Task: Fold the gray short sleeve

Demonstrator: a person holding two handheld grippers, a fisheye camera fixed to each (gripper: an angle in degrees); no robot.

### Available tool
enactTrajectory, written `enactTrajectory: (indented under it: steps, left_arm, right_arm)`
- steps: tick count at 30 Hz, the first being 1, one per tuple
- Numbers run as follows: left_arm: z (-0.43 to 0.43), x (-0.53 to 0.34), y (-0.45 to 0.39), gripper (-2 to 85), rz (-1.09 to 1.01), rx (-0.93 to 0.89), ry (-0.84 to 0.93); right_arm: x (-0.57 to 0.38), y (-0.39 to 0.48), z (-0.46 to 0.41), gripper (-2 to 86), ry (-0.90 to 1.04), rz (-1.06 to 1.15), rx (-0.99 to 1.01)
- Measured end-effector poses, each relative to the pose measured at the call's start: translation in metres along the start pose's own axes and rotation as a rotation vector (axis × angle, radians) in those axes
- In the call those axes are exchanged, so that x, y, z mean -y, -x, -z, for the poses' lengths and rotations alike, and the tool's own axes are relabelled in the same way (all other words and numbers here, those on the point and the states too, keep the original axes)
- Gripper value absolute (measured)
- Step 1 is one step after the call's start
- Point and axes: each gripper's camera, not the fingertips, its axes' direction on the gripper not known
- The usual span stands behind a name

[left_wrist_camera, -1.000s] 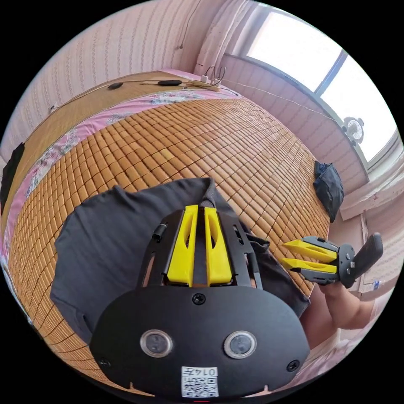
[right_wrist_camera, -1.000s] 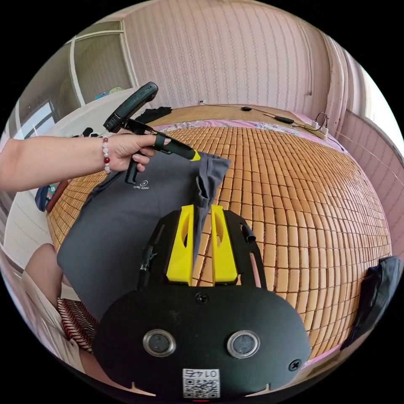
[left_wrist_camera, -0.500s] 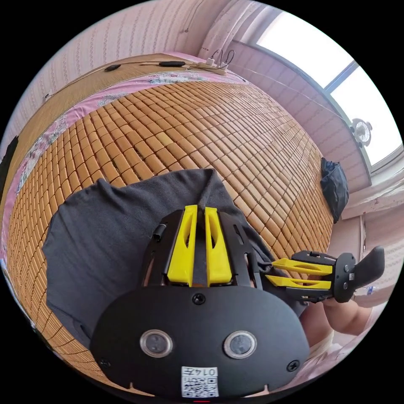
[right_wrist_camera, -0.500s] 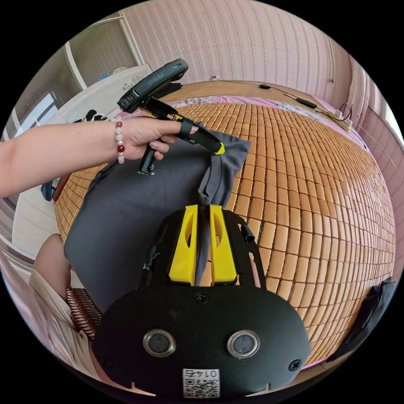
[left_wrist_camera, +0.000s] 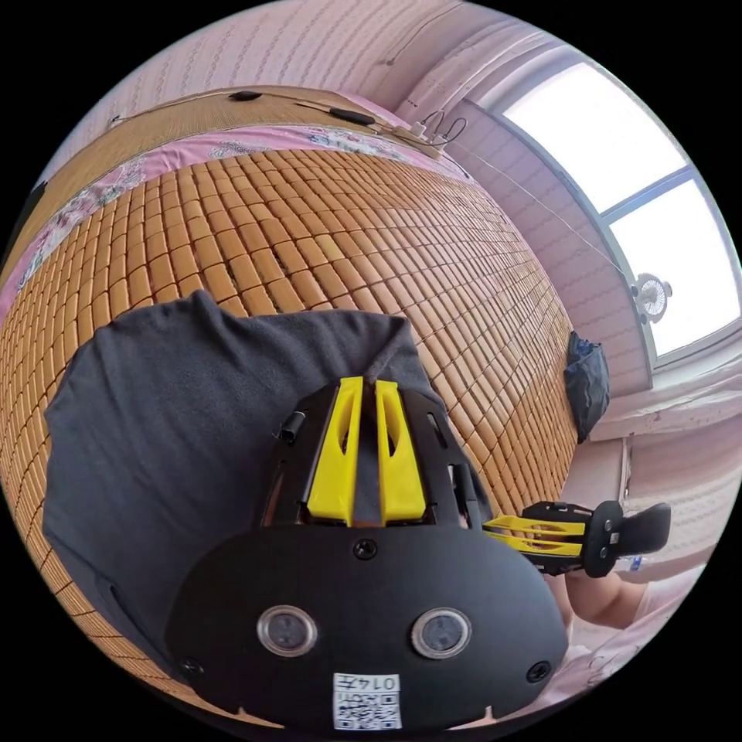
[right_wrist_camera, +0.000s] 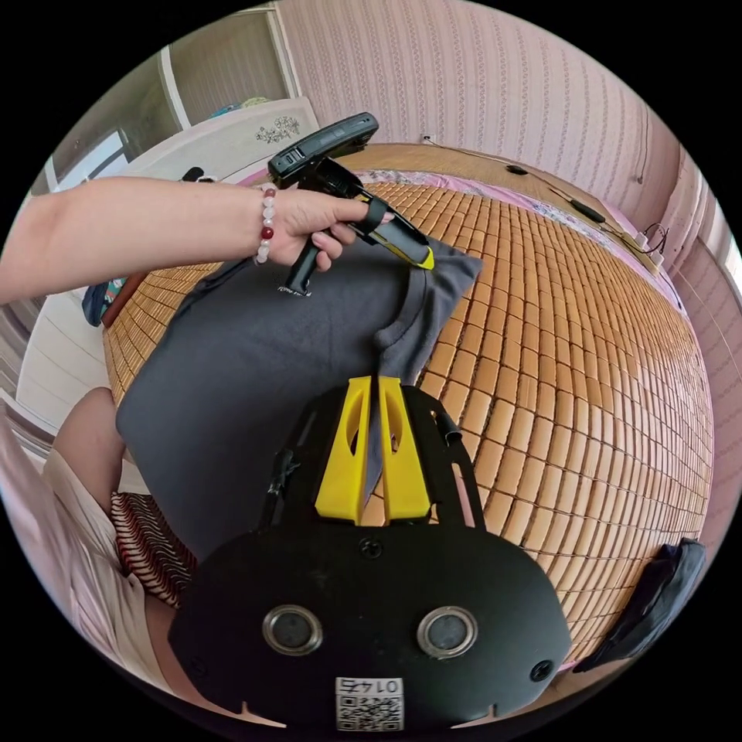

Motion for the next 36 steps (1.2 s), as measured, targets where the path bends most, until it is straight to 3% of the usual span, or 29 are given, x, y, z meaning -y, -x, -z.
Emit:
enactTrajectory:
  steps: [6,10,18,26,31,36]
  left_arm:
    - [0.044,-0.023,0.027,7.5,-0.034,0.007,-0.052]
    - [0.110,-0.063,0.060,7.7,-0.043,0.035,-0.187]
    - [0.208,-0.172,0.176,7.8,0.147,0.210,-0.229]
    - [0.224,-0.254,0.259,10.4,0.386,0.153,-0.316]
    - [0.224,-0.264,0.280,10.3,0.382,0.098,-0.366]
    - [0.223,-0.261,0.289,6.1,0.336,0.025,-0.263]
  right_arm:
    - [0.022,-0.024,0.008,3.1,-0.055,-0.026,0.025]
    - [0.048,-0.058,-0.001,6.0,-0.073,-0.061,-0.028]
    - [0.124,-0.158,-0.053,12.3,-0.020,-0.208,0.134]
    - [0.154,-0.165,-0.067,5.2,-0.046,-0.136,0.135]
    - [0.169,-0.176,-0.077,1.3,0.026,-0.152,0.143]
    - [0.176,-0.199,-0.075,0.8,0.020,-0.234,0.184]
